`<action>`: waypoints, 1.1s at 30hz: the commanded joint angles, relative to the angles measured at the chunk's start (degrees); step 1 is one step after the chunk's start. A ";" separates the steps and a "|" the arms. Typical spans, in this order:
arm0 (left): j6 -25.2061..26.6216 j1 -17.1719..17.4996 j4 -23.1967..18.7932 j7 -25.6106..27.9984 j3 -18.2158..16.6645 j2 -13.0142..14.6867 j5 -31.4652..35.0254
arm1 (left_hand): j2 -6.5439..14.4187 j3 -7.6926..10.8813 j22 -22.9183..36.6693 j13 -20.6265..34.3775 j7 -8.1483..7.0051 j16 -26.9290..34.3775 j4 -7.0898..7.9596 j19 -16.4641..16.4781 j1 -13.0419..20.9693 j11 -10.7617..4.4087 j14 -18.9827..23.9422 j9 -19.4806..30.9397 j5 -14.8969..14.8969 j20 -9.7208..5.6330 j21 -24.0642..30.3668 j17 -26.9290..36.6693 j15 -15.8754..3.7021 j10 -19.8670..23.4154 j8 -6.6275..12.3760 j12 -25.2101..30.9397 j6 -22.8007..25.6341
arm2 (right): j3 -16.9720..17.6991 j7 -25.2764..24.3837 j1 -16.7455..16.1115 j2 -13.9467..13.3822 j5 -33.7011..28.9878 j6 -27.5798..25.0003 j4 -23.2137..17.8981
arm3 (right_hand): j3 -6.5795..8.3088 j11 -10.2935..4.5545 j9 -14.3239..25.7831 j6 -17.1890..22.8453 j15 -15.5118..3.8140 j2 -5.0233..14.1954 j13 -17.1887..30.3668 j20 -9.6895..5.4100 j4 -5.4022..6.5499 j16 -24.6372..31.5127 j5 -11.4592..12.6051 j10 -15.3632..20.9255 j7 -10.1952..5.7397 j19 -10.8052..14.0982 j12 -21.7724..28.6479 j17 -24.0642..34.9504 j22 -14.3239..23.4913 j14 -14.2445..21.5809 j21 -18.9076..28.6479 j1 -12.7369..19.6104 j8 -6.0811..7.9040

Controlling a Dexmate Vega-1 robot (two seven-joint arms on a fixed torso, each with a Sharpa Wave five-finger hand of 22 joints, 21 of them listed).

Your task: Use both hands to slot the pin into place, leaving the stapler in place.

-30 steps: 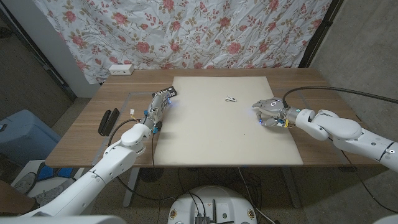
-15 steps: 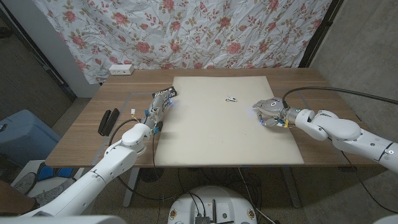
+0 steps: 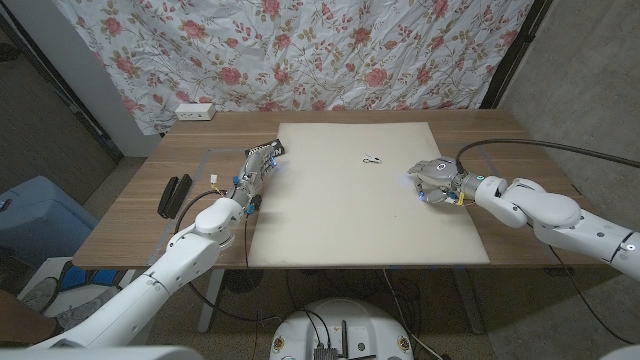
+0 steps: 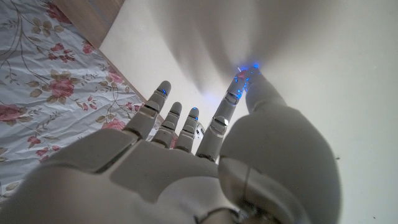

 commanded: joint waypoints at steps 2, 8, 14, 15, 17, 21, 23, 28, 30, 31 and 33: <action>0.44 -0.14 -1.10 0.11 0.34 0.72 1.17 | 4.62 0.41 0.23 0.28 0.03 -0.04 -0.10 0.40 -0.09 -0.03 0.30 0.26 0.19 -1.09 -0.17 0.05 0.11 0.72 0.05 -0.08 0.51 | 1.83 -2.52 -1.74 -0.23 2.87 -1.65 -1.03 | 0.21 -0.13 -0.01 1.18 -2.40 0.98 0.16 -0.42 0.39 0.46 0.01 0.48 -0.37 0.08 0.28 0.28 0.30 0.52 0.10 -0.23 0.21; 0.72 -0.46 -1.58 0.29 0.96 0.98 2.47 | 4.60 0.42 0.23 0.28 0.11 0.00 -0.12 0.50 -0.08 -0.14 0.45 0.26 0.19 -1.04 -0.31 0.04 0.05 0.91 0.13 -0.02 0.76 | 2.45 -3.40 -2.28 0.00 4.28 -2.46 -1.33 | 0.07 -0.17 -0.03 1.46 -2.53 1.19 0.16 -0.51 0.50 0.55 -0.06 0.70 -0.32 0.10 0.25 0.38 0.31 0.60 0.07 -0.42 0.28; 3.02 -1.46 -4.19 1.06 2.29 3.03 6.45 | 4.60 0.44 0.23 0.28 0.01 -0.03 -0.15 0.58 -0.05 -0.31 0.43 0.26 0.19 -1.05 -0.46 0.03 -0.09 0.97 0.20 -0.03 1.03 | 4.02 -4.94 -3.70 0.50 7.64 -4.31 -1.91 | -0.08 -0.12 -0.07 1.61 -2.50 1.28 0.15 -0.52 0.53 0.62 -0.10 0.84 -0.33 0.14 0.20 0.46 0.31 0.67 0.05 -0.56 0.28; 3.57 -1.62 -4.64 1.25 2.46 3.30 7.02 | 4.60 0.45 0.23 0.28 -0.02 -0.03 -0.16 0.57 -0.05 -0.37 0.45 0.26 0.19 -1.06 -0.50 0.03 -0.16 1.03 0.25 -0.01 1.17 | 4.09 -5.13 -3.79 0.55 7.73 -4.59 -2.00 | -0.11 -0.13 -0.07 1.63 -2.48 1.29 0.15 -0.51 0.53 0.64 -0.11 0.89 -0.33 0.13 0.20 0.48 0.31 0.69 0.04 -0.58 0.28; 3.58 -1.79 -4.86 1.08 2.63 3.53 7.61 | 4.60 0.46 0.23 0.28 -0.02 -0.06 -0.17 0.61 -0.04 -0.48 0.38 0.26 0.19 -1.10 -0.54 0.03 -0.17 1.08 0.25 0.00 1.23 | 4.01 -5.26 -3.76 0.53 7.60 -4.89 -2.10 | -0.15 -0.09 -0.09 1.66 -2.43 1.31 0.14 -0.51 0.52 0.65 -0.12 1.00 -0.34 0.14 0.21 0.50 0.31 0.69 0.03 -0.61 0.27; 5.60 -2.91 -6.83 1.24 3.93 5.15 11.29 | 4.65 0.52 0.23 0.28 -0.09 -0.10 -0.22 0.65 0.01 -0.56 0.30 0.25 0.20 -1.10 -0.66 0.01 -0.26 1.13 0.26 0.00 1.35 | 4.50 -6.13 -4.24 1.11 8.74 -6.09 -2.56 | -0.23 -0.02 -0.11 1.70 -2.36 1.33 0.14 -0.49 0.52 0.69 -0.13 1.29 -0.34 0.08 0.26 0.53 0.31 0.73 -0.01 -0.68 0.26; 5.93 -3.38 -7.26 1.15 4.51 5.51 12.76 | 4.76 0.60 0.23 0.28 -0.03 -0.13 -0.27 0.68 0.08 -0.56 0.26 0.25 0.22 -1.16 -0.72 -0.01 -0.27 1.23 0.27 0.02 1.43 | 4.80 -6.66 -4.66 1.29 9.35 -6.73 -2.86 | -0.25 0.00 -0.12 1.71 -2.36 1.34 0.14 -0.52 0.52 0.70 -0.13 1.32 -0.34 0.07 0.26 0.55 0.31 0.74 -0.02 -0.70 0.25; 6.87 -4.44 -8.18 0.95 5.99 6.23 16.38 | 5.03 0.83 0.22 0.27 -0.23 -0.12 -0.40 0.80 0.27 -0.73 0.33 0.25 0.25 -1.25 -0.87 -0.05 -0.48 1.63 0.37 0.14 1.86 | 5.43 -7.60 -5.73 1.72 10.66 -8.62 -3.80 | -0.31 0.03 -0.14 1.75 -2.29 1.36 0.13 -0.50 0.52 0.71 -0.14 1.38 -0.34 0.01 0.23 0.58 0.31 0.73 -0.06 -0.75 0.24; 6.95 -4.50 -8.30 1.01 6.21 6.17 17.13 | 5.13 0.92 0.22 0.27 -0.26 -0.12 -0.45 0.83 0.33 -0.77 0.37 0.25 0.26 -1.27 -0.93 -0.06 -0.56 1.77 0.40 0.17 2.03 | 5.49 -7.87 -5.86 1.76 11.05 -8.86 -3.93 | -0.34 0.03 -0.15 1.77 -2.27 1.38 0.13 -0.49 0.52 0.72 -0.14 1.42 -0.34 0.00 0.22 0.59 0.31 0.73 -0.07 -0.78 0.23; 6.97 -4.78 -8.52 1.21 7.00 6.36 18.89 | 5.17 0.96 0.22 0.27 -0.27 -0.12 -0.47 0.83 0.36 -0.77 0.36 0.25 0.26 -1.31 -0.96 -0.07 -0.59 1.77 0.43 0.16 2.14 | 5.75 -8.27 -6.21 2.01 11.59 -9.36 -4.18 | -0.35 0.03 -0.16 1.78 -2.28 1.38 0.13 -0.46 0.52 0.72 -0.14 1.45 -0.34 -0.03 0.22 0.60 0.31 0.72 -0.09 -0.79 0.22; 7.33 -4.93 -8.72 1.35 7.31 6.38 19.98 | 5.27 1.06 0.22 0.27 -0.33 -0.11 -0.52 0.72 0.43 -0.80 0.41 0.25 0.27 -1.36 -1.07 -0.08 -0.63 1.88 0.48 0.19 2.36 | 5.74 -8.51 -6.29 2.08 11.79 -9.69 -4.33 | -0.39 0.14 -0.17 1.79 -2.20 1.39 0.13 -0.45 0.51 0.73 -0.15 1.55 -0.34 -0.02 0.23 0.62 0.31 0.71 -0.09 -0.82 0.21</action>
